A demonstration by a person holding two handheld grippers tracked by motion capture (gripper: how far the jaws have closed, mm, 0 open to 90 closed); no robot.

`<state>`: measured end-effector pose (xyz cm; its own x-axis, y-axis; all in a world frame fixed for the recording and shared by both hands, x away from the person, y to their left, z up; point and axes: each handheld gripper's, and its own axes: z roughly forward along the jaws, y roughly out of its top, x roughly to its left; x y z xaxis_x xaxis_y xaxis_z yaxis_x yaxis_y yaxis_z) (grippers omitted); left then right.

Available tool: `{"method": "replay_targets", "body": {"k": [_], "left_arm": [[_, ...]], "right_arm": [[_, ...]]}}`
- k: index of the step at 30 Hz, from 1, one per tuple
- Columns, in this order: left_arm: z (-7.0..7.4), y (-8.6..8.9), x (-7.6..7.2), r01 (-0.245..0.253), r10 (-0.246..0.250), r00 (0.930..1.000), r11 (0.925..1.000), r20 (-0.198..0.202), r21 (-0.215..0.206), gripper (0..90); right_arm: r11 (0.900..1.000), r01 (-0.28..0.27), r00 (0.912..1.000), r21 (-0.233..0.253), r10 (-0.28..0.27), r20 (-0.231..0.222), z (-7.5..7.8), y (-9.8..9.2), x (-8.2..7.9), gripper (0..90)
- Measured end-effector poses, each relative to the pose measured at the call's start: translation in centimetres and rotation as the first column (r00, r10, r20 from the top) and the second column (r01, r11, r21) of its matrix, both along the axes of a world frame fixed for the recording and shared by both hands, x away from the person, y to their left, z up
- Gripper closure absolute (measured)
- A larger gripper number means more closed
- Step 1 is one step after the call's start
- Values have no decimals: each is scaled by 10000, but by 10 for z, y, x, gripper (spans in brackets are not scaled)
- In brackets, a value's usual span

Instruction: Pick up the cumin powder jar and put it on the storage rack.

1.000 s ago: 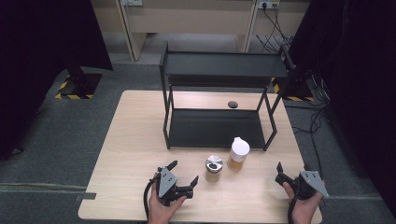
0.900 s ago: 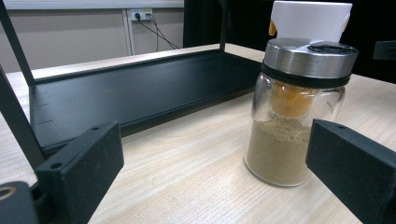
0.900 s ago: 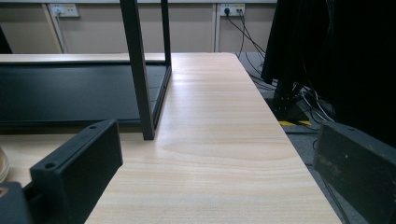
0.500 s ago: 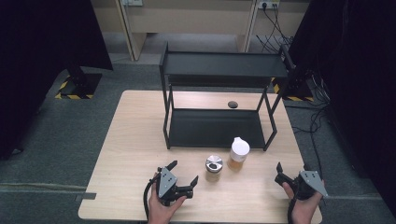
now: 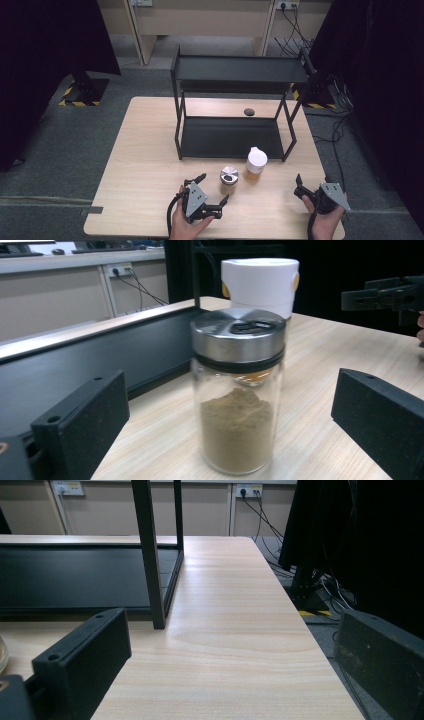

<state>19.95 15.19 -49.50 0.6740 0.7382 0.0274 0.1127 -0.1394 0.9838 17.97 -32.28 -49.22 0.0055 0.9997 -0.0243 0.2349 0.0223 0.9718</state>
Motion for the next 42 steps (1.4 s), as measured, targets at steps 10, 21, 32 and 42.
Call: {"method": "replay_targets", "body": {"k": [10, 21, 32, 42], "left_arm": [[5, -19, 18, 124, -122, 9986, 9999, -514, 31, 18], [5, -34, 31, -35, 59, 9959, 9996, -902, 268, 55], [3, -38, 38, -78, 107, 9943, 9996, -1059, 275, 152], [2, -38, 39, -67, 99, 9956, 9994, -932, 342, 306]], "right_arm": [[10000, -30, 10000, 16, 30, -2, 0, -1, 0, 19], [10000, -51, 10000, 34, 51, -10, 0, -1, 0, 18], [10000, -78, 10000, 9, 78, 11, 0, -1, 0, 19], [10000, -84, 10000, -50, 84, 30, 0, -1, 0, 20]]}}
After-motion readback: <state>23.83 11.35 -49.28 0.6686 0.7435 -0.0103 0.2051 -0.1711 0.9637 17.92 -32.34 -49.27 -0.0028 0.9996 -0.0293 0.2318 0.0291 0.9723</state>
